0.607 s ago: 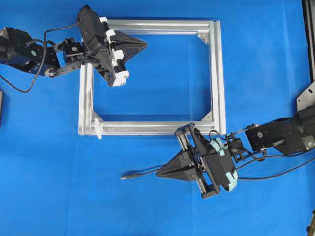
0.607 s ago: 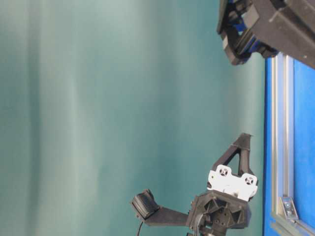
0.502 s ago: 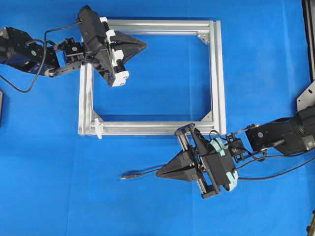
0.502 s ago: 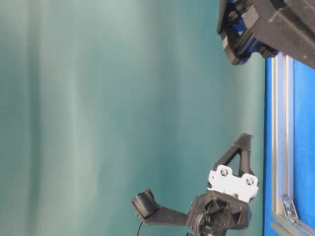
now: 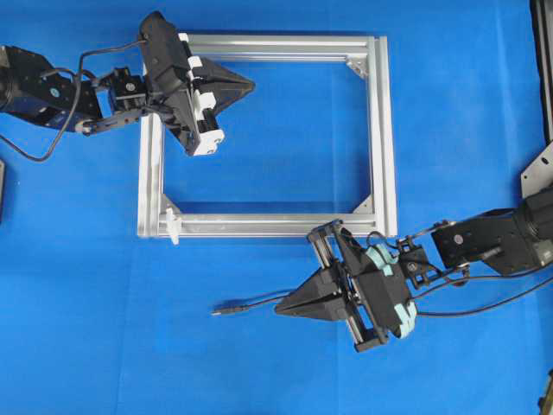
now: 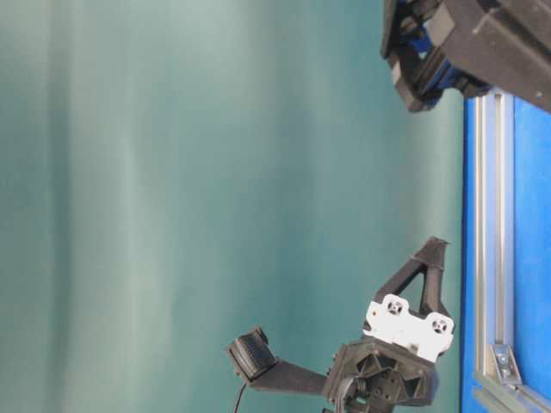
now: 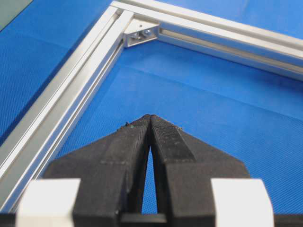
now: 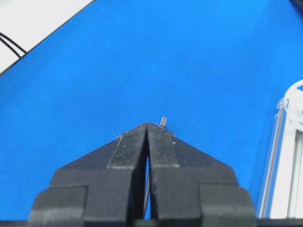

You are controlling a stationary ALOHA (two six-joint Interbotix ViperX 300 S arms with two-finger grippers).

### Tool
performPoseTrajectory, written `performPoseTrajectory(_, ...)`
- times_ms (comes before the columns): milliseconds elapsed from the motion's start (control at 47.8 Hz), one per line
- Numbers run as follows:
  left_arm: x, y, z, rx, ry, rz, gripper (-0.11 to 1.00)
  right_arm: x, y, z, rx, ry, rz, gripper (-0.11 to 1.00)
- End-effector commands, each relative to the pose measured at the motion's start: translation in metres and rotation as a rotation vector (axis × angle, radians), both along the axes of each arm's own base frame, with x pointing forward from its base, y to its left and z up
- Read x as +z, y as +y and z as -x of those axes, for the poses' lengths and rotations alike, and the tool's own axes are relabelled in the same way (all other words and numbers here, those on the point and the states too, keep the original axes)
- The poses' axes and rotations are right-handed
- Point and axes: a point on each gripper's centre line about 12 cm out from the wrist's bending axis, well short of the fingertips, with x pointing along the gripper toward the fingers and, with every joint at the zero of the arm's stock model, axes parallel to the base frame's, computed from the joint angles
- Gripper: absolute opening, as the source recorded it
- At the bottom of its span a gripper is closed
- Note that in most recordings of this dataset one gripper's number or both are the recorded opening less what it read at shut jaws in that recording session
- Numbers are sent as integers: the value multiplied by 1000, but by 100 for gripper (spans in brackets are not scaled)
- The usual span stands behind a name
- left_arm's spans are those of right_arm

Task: Insert the wire through the string loop located on the left side.
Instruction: 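Move the right gripper open toward the black USB cable's plug end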

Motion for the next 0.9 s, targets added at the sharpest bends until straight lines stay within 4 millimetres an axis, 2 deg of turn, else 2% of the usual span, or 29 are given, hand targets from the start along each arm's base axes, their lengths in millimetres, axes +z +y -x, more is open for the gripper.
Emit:
performPoseTrajectory(0,14,1,-3,-3,-41,-17,0,18,3,-3,2,-46,-30,0)
performPoseTrajectory(84,14,0,-2,-3,-40,-17,0,18,3,-3,-2,-37,-40,11)
performPoseTrajectory(167,13,0,-2,-3,-37,-16,0,17,3,-3,-5,-30,-50,33)
performPoseTrajectory(335,12,0,-2,-6,-35,-16,0,17,2,-4,-18,-23,-66,84)
performPoseTrajectory(377,13,0,-1,-4,-37,-17,0,17,1,-4,-23,-24,-70,91)
performPoseTrajectory(481,12,0,-2,-6,-35,-16,0,17,0,-4,-32,-21,-75,88)
performPoseTrajectory(712,13,0,-2,-6,-37,-17,0,14,1,-8,-41,-15,-80,90)
performPoseTrajectory(879,13,0,-2,-5,-36,-18,0,12,5,-26,-43,-25,-84,90)
